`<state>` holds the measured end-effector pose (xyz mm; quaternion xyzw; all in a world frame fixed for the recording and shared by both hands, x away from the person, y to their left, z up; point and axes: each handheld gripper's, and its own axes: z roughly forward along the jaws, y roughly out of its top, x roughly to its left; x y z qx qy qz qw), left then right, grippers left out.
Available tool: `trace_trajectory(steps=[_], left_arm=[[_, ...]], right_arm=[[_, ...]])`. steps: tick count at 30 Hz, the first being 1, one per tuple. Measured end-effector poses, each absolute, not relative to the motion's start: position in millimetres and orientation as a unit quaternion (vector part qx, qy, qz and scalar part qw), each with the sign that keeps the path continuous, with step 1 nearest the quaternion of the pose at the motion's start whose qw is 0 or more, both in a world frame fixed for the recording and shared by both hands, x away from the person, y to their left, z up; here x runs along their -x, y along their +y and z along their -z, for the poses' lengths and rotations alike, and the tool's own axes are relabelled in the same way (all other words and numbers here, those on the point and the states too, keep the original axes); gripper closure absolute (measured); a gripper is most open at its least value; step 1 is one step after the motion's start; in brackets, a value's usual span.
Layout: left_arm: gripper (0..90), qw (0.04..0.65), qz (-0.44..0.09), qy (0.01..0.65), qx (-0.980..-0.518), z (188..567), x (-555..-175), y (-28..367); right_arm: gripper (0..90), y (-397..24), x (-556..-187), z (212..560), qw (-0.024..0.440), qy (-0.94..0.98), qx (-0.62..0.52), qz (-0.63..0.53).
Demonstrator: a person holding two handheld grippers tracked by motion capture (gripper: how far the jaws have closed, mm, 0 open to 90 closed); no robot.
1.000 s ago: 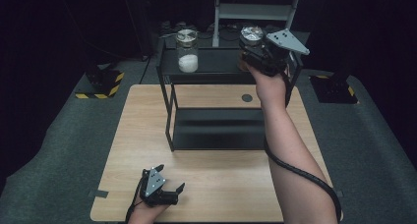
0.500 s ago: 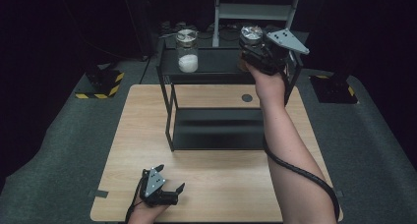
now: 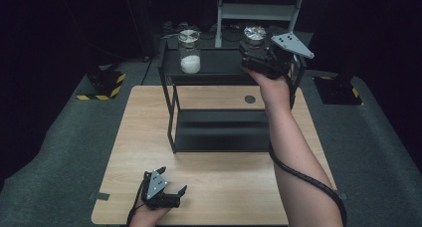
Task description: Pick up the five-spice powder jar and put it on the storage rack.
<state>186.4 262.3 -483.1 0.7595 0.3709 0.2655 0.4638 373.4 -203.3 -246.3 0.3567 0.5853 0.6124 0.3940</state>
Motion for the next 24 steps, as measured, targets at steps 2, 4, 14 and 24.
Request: trace_trajectory(steps=[2,4,14,24], left_arm=[[0.8,0.463,-0.266,0.371,-0.76,482.9,-186.5,262.1],[0.8,0.462,-0.266,0.37,-0.76,482.8,-186.7,261.9],[0.8,0.459,-0.269,0.368,-0.763,482.4,-186.2,260.1],[0.8,0.459,-0.266,0.369,-0.763,482.2,-186.9,260.2]], right_arm=[[0.0,-203.9,-372.3,246.1,0.394,0.586,-0.356,-0.612],[0.0,-205.1,-369.3,246.1,0.396,0.586,-0.356,-0.611],[0.0,-211.3,-354.0,249.8,0.396,0.586,-0.346,-0.616],[0.0,-221.4,-327.8,256.6,0.399,0.587,-0.332,-0.621]])
